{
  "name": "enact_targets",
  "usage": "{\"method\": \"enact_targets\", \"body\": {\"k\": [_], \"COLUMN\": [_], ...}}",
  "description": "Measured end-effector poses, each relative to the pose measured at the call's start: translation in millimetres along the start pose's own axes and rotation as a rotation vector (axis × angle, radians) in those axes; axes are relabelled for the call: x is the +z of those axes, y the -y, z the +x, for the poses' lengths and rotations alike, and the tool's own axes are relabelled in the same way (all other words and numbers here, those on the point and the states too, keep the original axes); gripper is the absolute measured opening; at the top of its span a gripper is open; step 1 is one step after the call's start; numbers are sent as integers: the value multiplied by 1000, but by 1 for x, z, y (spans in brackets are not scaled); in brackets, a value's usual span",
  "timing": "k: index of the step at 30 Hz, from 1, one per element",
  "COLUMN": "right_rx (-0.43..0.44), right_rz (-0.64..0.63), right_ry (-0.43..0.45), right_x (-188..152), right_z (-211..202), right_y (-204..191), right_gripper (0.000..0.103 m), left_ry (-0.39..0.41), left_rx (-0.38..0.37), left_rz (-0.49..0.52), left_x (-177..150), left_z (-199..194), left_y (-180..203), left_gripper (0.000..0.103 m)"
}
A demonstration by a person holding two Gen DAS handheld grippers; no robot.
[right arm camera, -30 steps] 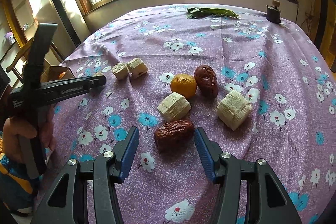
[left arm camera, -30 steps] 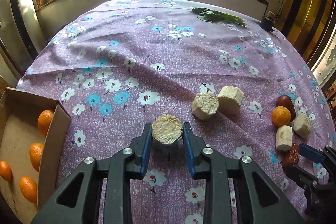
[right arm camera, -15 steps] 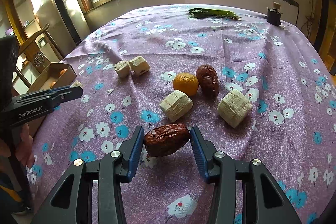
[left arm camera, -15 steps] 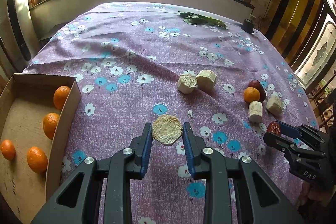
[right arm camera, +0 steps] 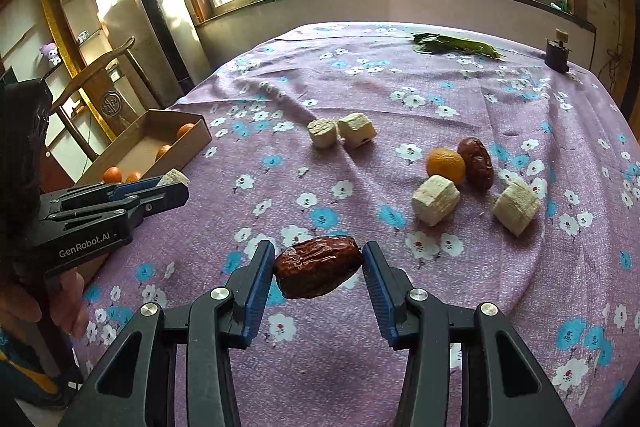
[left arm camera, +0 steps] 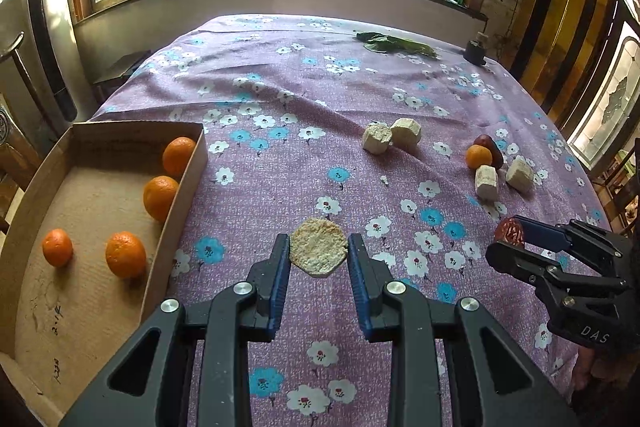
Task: Organize fruits
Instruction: 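Carry the bun slice and red date toward the cardboard tray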
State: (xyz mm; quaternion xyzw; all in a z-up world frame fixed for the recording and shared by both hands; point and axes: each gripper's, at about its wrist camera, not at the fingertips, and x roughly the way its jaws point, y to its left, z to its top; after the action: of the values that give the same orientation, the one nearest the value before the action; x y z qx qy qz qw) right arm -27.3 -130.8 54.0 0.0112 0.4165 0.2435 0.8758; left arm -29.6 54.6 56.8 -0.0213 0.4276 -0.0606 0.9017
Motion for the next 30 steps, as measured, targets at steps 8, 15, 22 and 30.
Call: {"method": "enact_targets", "body": {"k": [8, 15, 22, 30], "right_rx": [38, 73, 103, 136], "right_rz": [-54, -112, -173, -231], "right_ry": [-1, -6, -13, -27], "right_x": [7, 16, 24, 31], "right_z": [7, 16, 25, 37], "right_y": [-38, -71, -103, -136], "right_gripper": [49, 49, 50, 50], "left_ry": [40, 63, 80, 89], "left_rx": [83, 138, 185, 238], "left_rz": [4, -27, -68, -113], "left_x": [-10, -16, -23, -30], "left_z": [-18, -32, -46, -59], "left_y": [-17, -42, -70, -101], "left_gripper": [28, 28, 28, 28]}}
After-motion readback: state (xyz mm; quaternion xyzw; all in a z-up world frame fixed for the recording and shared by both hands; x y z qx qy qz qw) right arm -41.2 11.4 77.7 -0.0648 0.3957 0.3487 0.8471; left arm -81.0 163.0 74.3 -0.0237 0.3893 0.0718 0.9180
